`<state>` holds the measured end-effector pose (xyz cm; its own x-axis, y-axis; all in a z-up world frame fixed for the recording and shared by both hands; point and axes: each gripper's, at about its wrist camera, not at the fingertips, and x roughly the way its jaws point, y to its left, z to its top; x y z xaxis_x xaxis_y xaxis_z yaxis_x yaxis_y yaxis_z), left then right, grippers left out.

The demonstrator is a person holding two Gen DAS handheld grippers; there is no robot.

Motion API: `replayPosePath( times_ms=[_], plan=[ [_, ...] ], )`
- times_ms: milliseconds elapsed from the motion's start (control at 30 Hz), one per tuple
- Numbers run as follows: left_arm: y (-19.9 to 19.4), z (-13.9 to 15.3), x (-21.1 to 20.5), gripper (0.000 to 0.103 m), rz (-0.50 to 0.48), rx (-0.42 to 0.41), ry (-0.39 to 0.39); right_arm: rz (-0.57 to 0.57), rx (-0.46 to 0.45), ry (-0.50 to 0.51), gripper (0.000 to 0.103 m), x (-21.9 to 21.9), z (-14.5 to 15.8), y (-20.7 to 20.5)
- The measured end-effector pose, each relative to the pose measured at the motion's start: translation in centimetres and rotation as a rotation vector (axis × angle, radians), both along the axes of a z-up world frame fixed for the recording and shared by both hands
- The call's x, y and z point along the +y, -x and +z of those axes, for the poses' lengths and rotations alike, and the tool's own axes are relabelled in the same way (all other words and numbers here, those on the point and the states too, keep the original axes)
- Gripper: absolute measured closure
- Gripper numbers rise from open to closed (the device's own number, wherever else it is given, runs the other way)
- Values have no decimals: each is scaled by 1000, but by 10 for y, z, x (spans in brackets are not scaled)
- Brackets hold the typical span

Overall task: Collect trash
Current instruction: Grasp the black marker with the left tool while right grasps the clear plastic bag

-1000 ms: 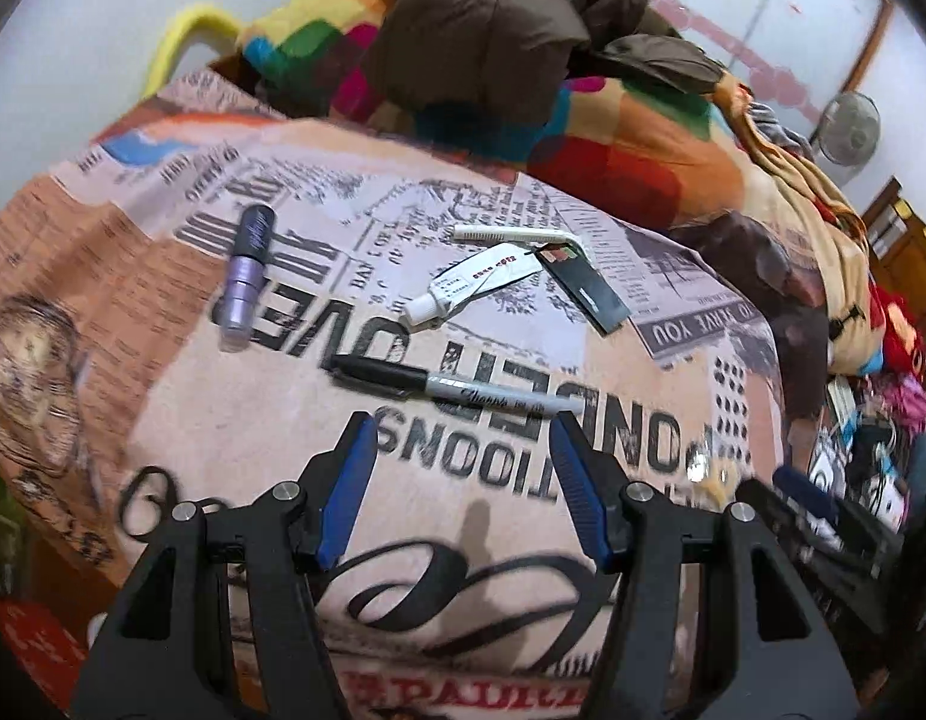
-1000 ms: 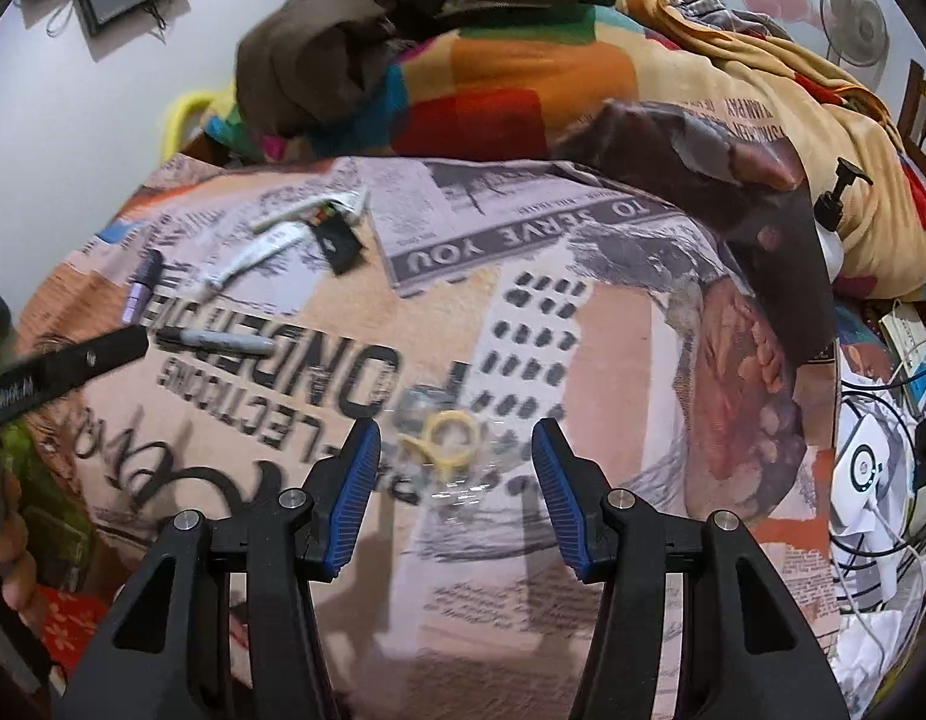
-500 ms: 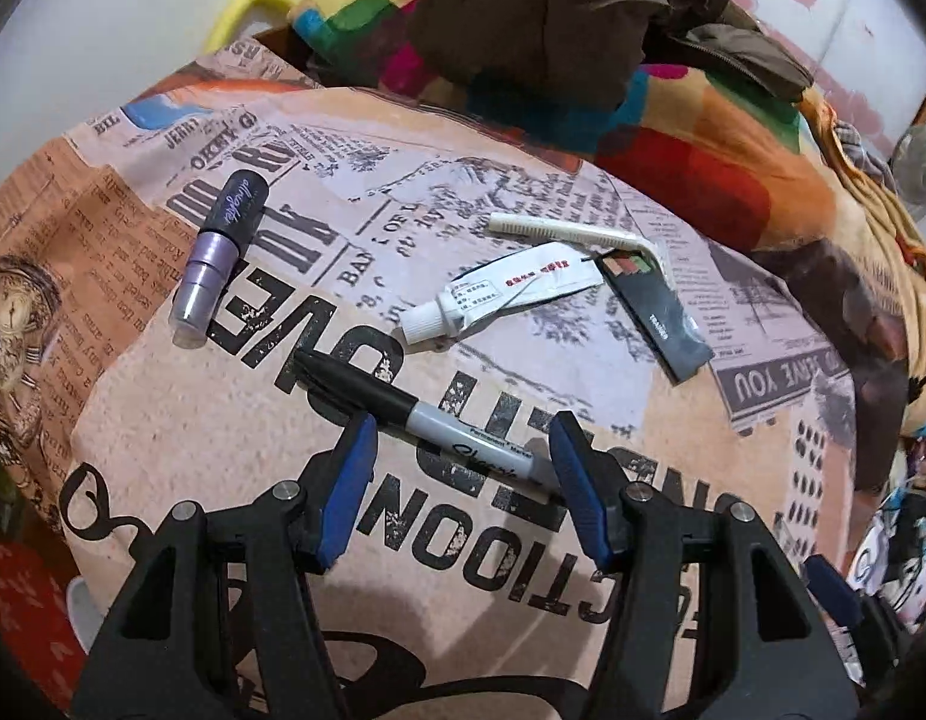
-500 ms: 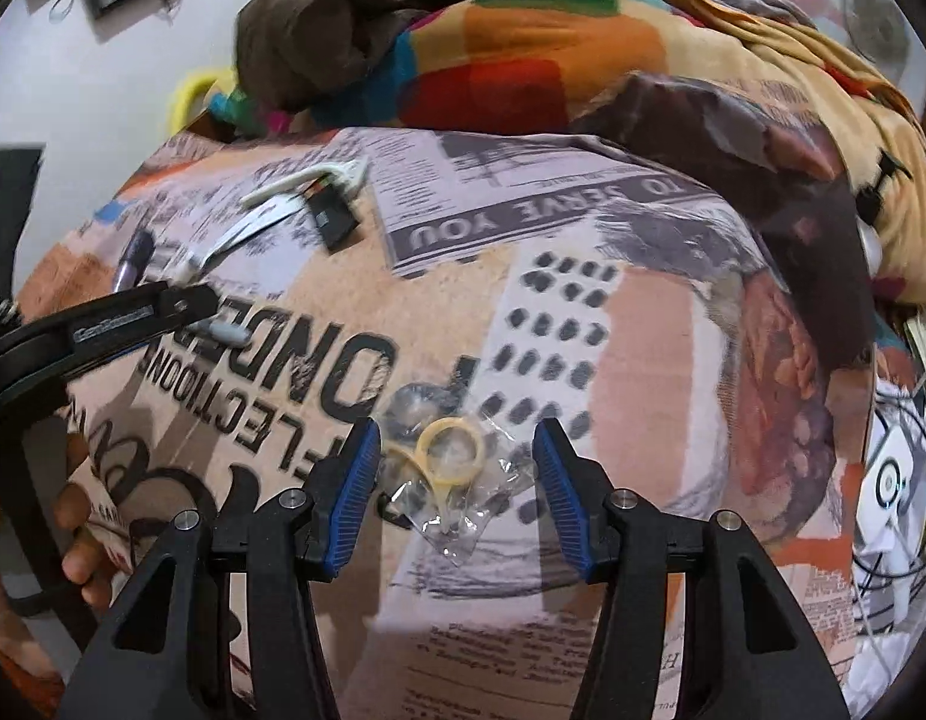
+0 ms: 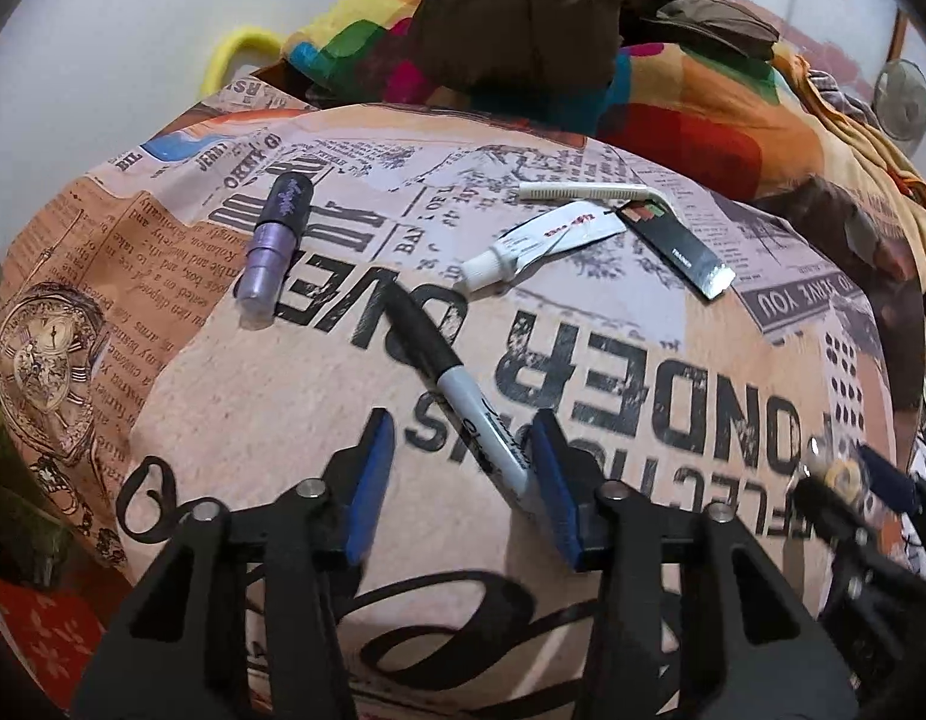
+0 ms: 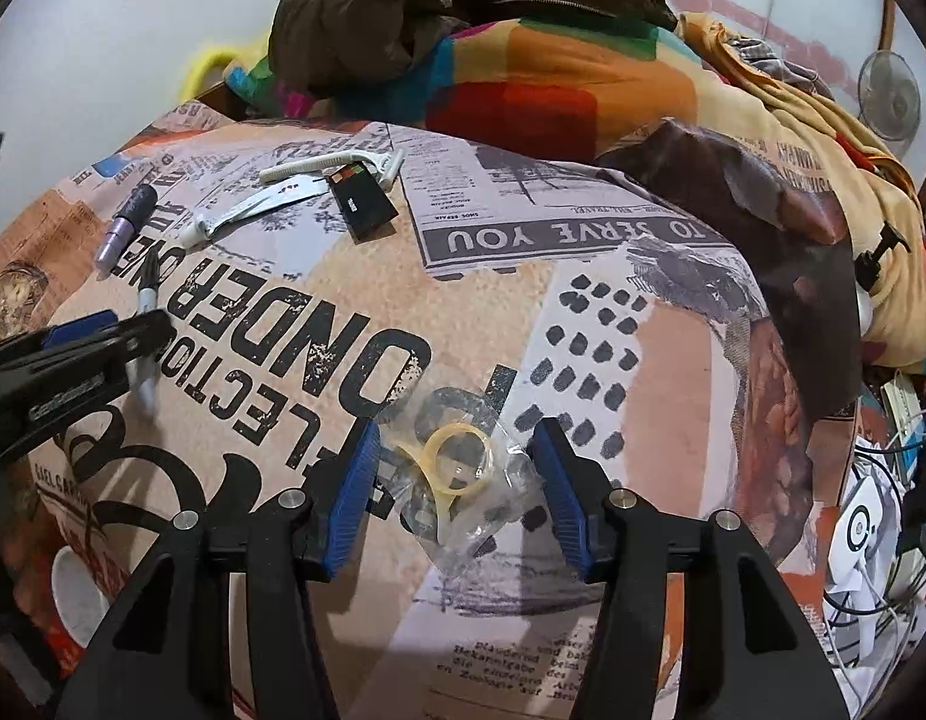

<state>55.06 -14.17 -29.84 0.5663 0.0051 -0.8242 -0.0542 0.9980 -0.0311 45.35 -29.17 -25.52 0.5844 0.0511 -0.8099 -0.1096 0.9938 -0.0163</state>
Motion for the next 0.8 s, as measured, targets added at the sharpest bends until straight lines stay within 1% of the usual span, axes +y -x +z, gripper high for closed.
replayPosePath(
  times_ms=[67,100,133,167,267,333,467,633,800],
  plan=[
    [2,1,6,73,-5,-1,3,-4,-4,-8,72,0,1,-1],
    [0,1,7,75,-6,0,5,-2,-3,-23,77,-1,0,-1],
    [0,1,8,79,-10,-1,8,0,7,-62,84,-4,0,-2],
    [-1,1,10,84,-14,-1,8,-8,9,-75,84,-5,0,-2],
    [-4,1,13,92,-25,0,13,-16,11,-90,88,-7,0,-3],
    [-5,1,16,93,-33,4,31,-25,14,-106,89,-9,0,-3],
    [-3,2,15,93,-65,12,31,-34,31,-171,91,-14,1,-4],
    [9,6,7,93,-115,18,39,-32,22,-186,92,-13,5,-2],
    [25,22,3,93,-142,-3,56,-23,-7,-219,92,-16,17,5]
  ],
)
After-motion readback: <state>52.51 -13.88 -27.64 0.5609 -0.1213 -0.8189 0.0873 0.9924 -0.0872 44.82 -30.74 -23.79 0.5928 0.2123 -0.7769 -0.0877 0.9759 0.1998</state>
